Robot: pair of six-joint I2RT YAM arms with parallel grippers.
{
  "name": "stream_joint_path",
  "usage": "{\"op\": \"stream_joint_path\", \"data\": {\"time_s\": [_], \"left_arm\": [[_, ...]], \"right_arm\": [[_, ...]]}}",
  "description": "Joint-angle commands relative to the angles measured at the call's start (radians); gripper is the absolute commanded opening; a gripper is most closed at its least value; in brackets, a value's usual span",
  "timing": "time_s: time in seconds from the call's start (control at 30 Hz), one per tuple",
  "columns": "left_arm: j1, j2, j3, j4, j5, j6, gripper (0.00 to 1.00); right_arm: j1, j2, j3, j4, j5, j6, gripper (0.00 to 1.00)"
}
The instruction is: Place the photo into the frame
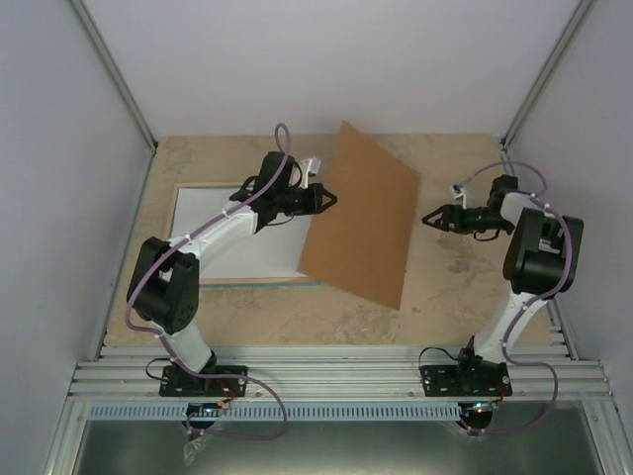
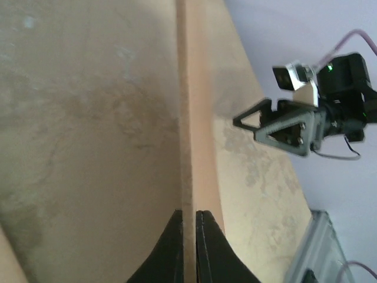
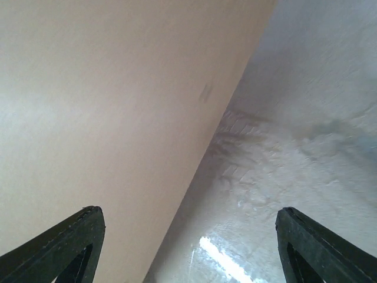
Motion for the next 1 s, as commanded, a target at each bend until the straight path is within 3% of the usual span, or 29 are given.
{"op": "stream_joint_path", "data": {"time_s": [0.0, 0.3, 0.43, 0.53, 0.63, 0.77, 0.97], "left_arm": [[-0.003, -0.043, 0.04, -0.04, 0.005, 0.082, 0.0], [-0.011, -0.071, 0.338, -0.157, -0.084, 0.331, 0.0], [-0.031, -0.078, 0.533, -0.249, -0.182, 0.626, 0.0], [-0.039, -0.12, 0.569, -0.285, -0.272, 0.899, 0.0], [-0.049, -0.193, 0.484, -0.265, -0.349, 1.221, 0.0], [-0.075, -0.339, 0.227, -0.11, -0.453, 1.582, 0.0], [-0.086, -0.494, -0.12, 0.145, -0.512, 1.969, 0.0]], "right_arm": [[-0.03, -0.05, 0.031, -0.043, -0.02, -0.02, 0.81], [-0.165, -0.169, 0.129, -0.02, -0.122, 0.165, 0.9], [-0.247, -0.233, 0.199, 0.029, -0.171, 0.295, 0.97], [-0.277, -0.276, 0.217, 0.086, -0.16, 0.45, 0.98], [-0.277, -0.327, 0.199, 0.139, -0.132, 0.613, 0.98], [-0.27, -0.4, 0.125, 0.258, -0.277, 0.804, 0.98], [-0.141, -0.498, 0.019, 0.311, -0.409, 0.96, 0.98]]}}
